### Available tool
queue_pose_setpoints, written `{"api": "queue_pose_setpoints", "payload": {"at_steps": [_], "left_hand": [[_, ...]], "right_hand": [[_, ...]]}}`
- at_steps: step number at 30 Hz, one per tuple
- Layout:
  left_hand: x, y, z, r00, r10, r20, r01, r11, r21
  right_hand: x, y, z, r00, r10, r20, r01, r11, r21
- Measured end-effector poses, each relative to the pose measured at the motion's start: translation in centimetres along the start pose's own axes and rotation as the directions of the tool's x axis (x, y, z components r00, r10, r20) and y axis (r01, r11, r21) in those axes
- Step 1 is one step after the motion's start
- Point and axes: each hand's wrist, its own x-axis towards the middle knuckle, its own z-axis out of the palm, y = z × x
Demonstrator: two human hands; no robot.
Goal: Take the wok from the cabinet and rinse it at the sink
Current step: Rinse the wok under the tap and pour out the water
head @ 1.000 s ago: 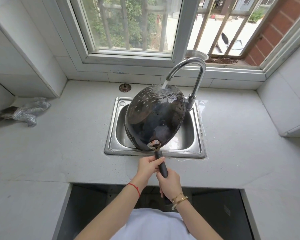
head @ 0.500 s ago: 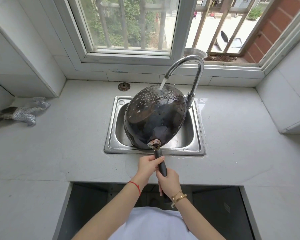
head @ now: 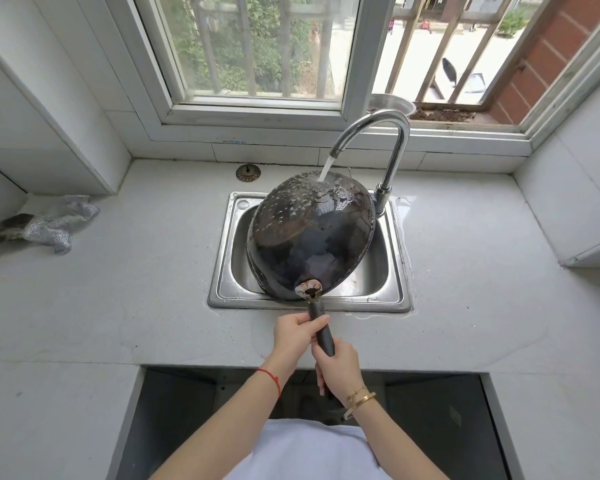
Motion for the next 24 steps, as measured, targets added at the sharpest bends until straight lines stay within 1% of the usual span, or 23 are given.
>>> {"api": "queue_pose_setpoints", "payload": {"at_steps": [6,10,15,24], "left_hand": [[0.6,1.3,-0.4,0.998,0.053,-0.015,-0.053,0.999,-0.002],[1.4,2.5,-0.5,0.999,0.052,-0.001,-0.052,0.999,-0.004],[2.1,3.5,-0.7,0.998,0.057,-0.014,-0.057,0.998,-0.007],[2.6,4.1,-1.0,0.998,0.062,-0.011,-0.062,0.998,-0.029]], "right_hand": [[0.7,-1.4,0.1,0.999,-0.034,0.002,0.033,0.999,0.040],[1.5,-2.4,0.1,0.999,-0.047,-0.018,0.048,0.997,0.056],[2.2,-3.4,0.3,0.998,-0.060,-0.014,0.061,0.994,0.088],[3.2,-3.8,0.4,0.997,-0.072,-0.030,0.073,0.996,0.056]]}}
